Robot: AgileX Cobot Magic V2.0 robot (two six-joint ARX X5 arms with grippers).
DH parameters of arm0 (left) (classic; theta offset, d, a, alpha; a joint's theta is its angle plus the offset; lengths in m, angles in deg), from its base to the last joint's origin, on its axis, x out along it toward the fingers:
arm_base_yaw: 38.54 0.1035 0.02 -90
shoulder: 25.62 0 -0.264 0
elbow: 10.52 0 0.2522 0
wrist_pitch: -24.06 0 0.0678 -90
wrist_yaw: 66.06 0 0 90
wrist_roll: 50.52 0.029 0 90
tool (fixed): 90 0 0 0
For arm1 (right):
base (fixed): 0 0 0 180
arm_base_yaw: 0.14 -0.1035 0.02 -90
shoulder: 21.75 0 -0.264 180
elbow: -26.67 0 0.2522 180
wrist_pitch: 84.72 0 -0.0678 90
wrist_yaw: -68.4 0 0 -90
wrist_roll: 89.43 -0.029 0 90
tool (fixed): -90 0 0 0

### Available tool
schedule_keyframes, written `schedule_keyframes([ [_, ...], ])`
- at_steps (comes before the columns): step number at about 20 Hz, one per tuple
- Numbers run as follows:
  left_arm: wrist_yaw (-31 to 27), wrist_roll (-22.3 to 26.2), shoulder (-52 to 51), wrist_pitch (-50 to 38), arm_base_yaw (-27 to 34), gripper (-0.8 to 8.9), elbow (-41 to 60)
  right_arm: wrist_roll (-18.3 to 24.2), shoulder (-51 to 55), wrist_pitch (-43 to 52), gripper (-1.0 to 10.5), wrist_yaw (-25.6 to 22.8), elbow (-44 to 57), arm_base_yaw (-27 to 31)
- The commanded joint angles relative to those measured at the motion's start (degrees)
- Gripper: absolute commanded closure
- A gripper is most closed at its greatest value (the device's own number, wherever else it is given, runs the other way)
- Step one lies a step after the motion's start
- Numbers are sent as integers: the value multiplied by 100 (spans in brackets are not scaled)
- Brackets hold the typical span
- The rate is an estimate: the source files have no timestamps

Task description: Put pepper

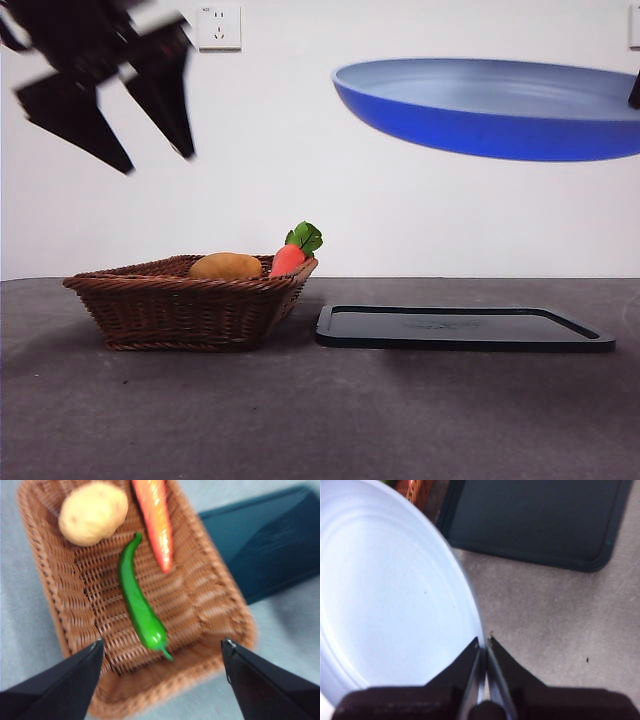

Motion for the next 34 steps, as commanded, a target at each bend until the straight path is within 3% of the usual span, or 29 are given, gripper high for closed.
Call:
schedule_keyframes([
  [1,-188,-35,776,127,-87,402,-518,-52,7,39,944,31,-125,2],
  [8,-293,-37,2050,24,-122,403,-890,-52,7,31,944,31,-125,2],
  [20,-343,-212,2616,-297,-146,406,-887,-7,-4,35,944,31,-125,2],
  [23,-422,-210,2664,-236,-146,479,-887,-2,-7,37,944,31,-125,2],
  [26,-411,-214,2712,-212,-153,482,-887,15,-7,37,944,31,-125,2],
  [29,-402,-240,2712,-203,-157,588,-887,39,-7,39,944,31,-125,2],
  [34,-389,-361,2712,-109,-157,663,-887,59,-7,42,944,31,-125,2],
])
